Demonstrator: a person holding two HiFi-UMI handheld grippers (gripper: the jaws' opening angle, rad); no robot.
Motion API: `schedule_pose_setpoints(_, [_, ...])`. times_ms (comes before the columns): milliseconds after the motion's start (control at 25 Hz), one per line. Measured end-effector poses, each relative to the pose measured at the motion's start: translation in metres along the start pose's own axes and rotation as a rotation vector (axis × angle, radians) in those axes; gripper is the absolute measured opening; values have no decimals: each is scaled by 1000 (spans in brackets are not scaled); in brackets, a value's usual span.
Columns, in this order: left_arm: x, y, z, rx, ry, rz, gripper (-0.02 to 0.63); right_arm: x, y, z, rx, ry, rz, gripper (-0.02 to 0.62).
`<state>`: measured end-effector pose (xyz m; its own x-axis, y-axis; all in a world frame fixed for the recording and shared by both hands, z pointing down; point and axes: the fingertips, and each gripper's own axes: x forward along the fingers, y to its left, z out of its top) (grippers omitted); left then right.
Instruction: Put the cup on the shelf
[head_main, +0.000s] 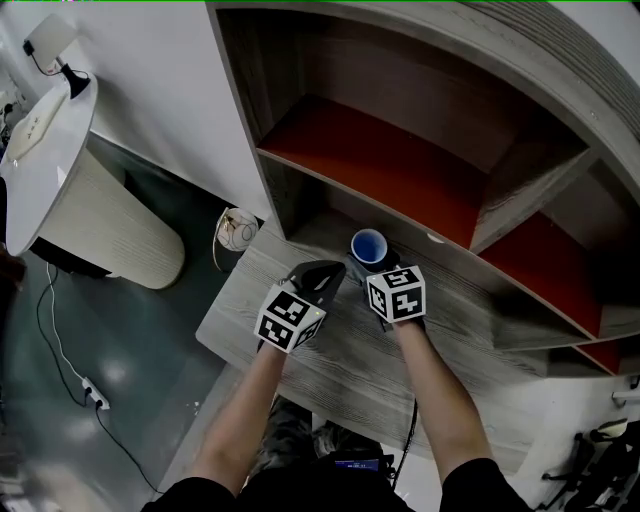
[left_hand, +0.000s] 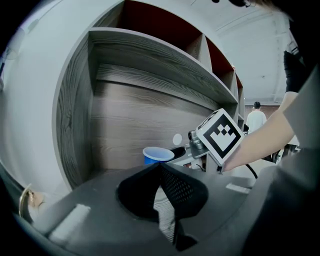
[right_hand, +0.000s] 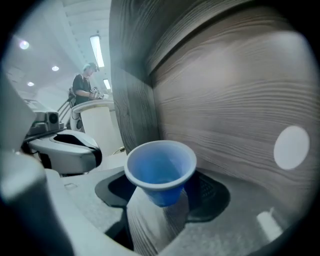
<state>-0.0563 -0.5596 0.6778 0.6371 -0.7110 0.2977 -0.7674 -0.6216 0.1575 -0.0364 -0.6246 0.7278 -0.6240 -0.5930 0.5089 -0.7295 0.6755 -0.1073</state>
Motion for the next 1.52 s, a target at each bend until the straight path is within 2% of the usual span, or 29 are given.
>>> schedule_pose_setpoints(480, [-7,11,-14,-27,11,3,0,16,-17,-20,12,46,-72,290])
schedule_pose_setpoints(760, [-9,9,-14,-29,17,1,0,14,-15,-23,19,46,-61,302])
schedule_pose_setpoints(960, [-12,4,-12,-27,23,0,0,9,-13,-30,36,79,-54,371])
schedule_pose_setpoints(1240, [-22,-5,-2,-26,30,8,0,-14,-11,-32,79,93,-51,385])
schedule_pose_setpoints(1520, [-40,-26,16,-27,50,2,0,-64,-4,-23,105,92,-40,385])
